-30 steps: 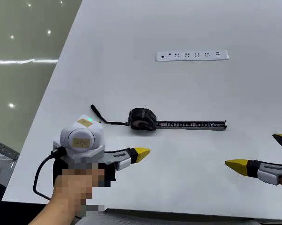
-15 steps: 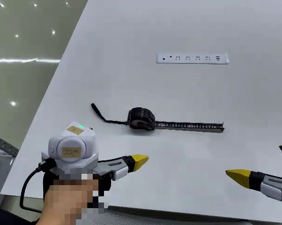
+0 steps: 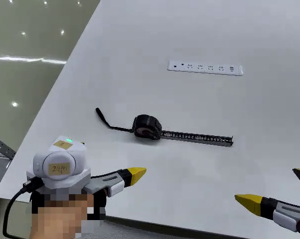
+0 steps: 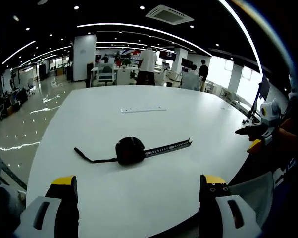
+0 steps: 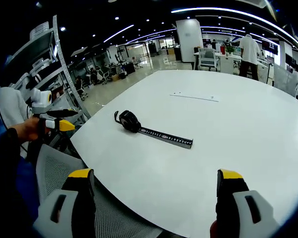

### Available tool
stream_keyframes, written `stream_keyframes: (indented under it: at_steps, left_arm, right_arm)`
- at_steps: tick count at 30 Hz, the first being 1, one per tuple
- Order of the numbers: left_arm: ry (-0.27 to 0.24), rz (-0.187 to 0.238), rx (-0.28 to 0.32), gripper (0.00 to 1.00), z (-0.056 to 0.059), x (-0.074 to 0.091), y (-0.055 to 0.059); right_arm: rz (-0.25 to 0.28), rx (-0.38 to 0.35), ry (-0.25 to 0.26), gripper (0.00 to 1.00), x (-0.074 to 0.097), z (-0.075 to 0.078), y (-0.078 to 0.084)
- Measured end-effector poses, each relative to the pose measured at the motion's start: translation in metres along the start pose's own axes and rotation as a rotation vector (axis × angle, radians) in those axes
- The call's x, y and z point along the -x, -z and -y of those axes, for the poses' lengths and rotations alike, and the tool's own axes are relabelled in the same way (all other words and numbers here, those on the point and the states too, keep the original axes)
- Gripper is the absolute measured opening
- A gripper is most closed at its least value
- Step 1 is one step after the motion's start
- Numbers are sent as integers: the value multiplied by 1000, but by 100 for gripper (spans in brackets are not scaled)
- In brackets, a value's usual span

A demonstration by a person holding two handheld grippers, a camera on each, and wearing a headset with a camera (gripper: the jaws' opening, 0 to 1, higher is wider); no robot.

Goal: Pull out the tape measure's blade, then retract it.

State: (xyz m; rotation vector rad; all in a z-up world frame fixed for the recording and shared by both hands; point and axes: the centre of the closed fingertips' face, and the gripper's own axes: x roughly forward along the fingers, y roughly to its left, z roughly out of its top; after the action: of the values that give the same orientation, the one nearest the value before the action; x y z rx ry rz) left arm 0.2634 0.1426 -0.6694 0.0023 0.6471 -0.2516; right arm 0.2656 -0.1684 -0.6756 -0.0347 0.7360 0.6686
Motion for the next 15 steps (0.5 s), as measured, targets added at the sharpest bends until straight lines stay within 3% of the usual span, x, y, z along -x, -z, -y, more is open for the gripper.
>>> stream_keyframes:
  at_steps: [3,8,15]
  left_arm:
    - [9,11,26,100,5,-2,-4]
    - [11,0,13,100,8,-10,-7]
    - [-7,-2,34,100,10,-29,-15]
  right_arm:
    - [3,-1,-1,100,0,3,-1]
    - [-1,-4,3,100,1,10,2]
    - [-12,12,2,100,-5,19,2]
